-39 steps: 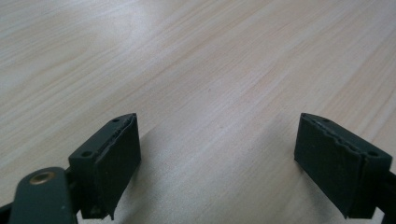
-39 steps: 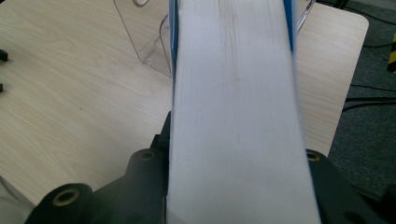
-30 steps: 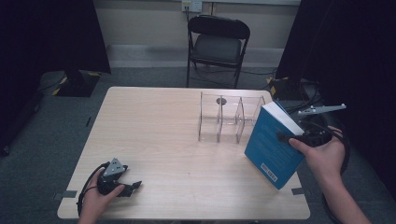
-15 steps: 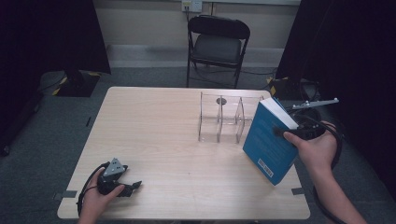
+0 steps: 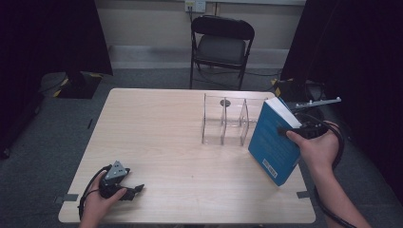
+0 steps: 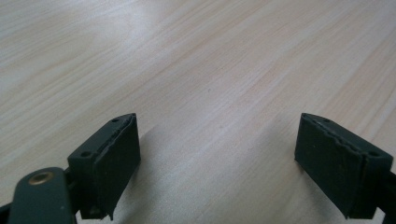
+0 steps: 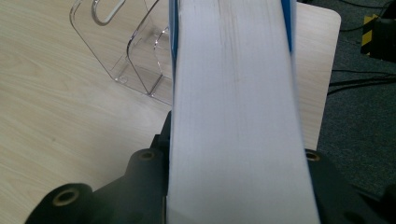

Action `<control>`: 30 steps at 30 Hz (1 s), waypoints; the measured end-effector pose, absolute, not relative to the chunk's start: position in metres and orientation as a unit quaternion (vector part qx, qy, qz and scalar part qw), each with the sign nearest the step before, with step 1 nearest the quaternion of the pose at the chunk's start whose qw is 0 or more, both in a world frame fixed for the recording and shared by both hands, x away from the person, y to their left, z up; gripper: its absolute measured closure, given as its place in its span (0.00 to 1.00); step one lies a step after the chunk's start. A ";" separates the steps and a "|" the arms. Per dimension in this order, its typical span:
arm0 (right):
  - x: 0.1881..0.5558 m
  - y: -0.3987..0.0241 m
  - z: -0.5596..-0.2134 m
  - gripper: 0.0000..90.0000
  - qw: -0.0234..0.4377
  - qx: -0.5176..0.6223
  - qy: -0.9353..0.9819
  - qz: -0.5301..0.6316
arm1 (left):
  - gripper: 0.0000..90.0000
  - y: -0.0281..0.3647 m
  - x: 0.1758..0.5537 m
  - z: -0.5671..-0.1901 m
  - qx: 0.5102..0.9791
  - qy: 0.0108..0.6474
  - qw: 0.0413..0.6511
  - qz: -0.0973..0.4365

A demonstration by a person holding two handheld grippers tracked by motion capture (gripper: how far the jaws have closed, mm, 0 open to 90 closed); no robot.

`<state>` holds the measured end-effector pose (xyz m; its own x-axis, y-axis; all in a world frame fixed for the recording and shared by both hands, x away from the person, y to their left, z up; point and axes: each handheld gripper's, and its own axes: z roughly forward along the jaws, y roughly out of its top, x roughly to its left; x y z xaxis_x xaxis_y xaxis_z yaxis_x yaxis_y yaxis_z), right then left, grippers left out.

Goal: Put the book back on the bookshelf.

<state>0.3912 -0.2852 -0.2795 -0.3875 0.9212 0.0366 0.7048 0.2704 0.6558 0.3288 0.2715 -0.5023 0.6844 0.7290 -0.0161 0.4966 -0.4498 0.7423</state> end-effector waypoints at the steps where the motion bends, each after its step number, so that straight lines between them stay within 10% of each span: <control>1: 0.392 -0.285 -0.279 0.68 0.183 0.522 0.777 0.302 | 0.15 0.272 0.329 -0.502 0.837 0.366 0.375 0.155; 30: 0.411 -0.272 -0.274 0.68 0.199 0.542 0.760 0.298 | 0.15 0.272 0.329 -0.502 0.838 0.364 0.375 0.156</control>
<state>0.4114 -0.2724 -0.2742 -0.3321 0.9430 0.0201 0.7058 0.2344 0.6685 0.3290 0.2718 -0.5022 0.6861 0.7274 -0.0107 0.4933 -0.4543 0.7418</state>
